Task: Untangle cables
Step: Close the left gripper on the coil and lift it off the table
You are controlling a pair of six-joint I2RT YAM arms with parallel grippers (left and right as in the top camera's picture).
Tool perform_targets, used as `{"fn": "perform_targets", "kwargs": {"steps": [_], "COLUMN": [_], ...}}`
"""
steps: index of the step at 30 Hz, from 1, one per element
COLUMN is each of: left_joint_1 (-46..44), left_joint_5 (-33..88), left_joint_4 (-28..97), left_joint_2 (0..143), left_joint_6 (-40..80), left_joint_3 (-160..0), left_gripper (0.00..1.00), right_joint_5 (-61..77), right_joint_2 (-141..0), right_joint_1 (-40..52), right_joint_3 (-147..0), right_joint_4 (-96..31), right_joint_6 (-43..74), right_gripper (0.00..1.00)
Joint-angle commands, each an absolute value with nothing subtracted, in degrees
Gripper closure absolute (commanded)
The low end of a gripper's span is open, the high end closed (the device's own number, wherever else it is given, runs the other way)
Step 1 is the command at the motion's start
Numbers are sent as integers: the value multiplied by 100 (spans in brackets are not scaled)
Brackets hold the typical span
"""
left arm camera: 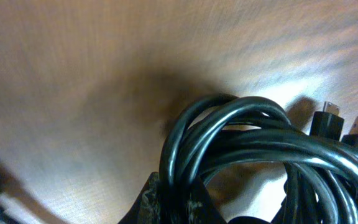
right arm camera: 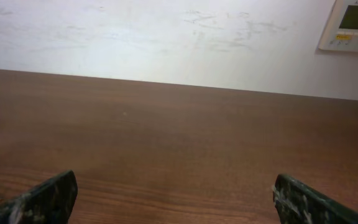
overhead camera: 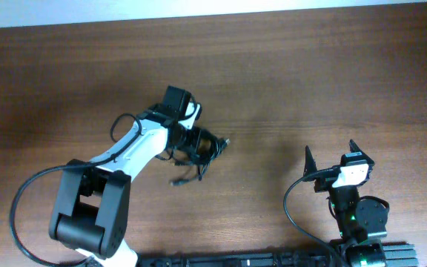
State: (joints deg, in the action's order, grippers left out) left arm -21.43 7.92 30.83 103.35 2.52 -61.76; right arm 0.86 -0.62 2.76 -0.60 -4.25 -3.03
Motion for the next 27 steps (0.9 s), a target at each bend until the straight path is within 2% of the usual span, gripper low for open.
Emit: {"fn": "perform_targets", "kwargs": {"steps": [1, 11, 19, 22, 27], "left_joint_1": [-2132, -2132, -2132, -2132, -2132], "left_joint_5": [746, 764, 766, 766, 770], "left_joint_4": [2703, 2268, 2257, 2263, 2329], "left_joint_2": [9819, 9644, 9644, 9644, 9644], "left_joint_6": [-731, -572, 867, 1417, 2733], "left_joint_3": [-6372, -6368, -6368, -6368, -6368], "left_gripper": [100, 100, 100, 100, 100], "right_joint_5": [-5, -8, 16, 486, 1577], "right_joint_2": [-19, -19, -19, -19, -19], "right_joint_1": [259, 259, 259, 259, 259], "right_joint_3": [-32, -32, -34, -32, -54], "right_joint_4": [-458, -445, -454, -408, -287], "right_joint_6": [-298, -298, -296, -213, 1103], "right_gripper": [1, 1, 1, 1, 1]}}
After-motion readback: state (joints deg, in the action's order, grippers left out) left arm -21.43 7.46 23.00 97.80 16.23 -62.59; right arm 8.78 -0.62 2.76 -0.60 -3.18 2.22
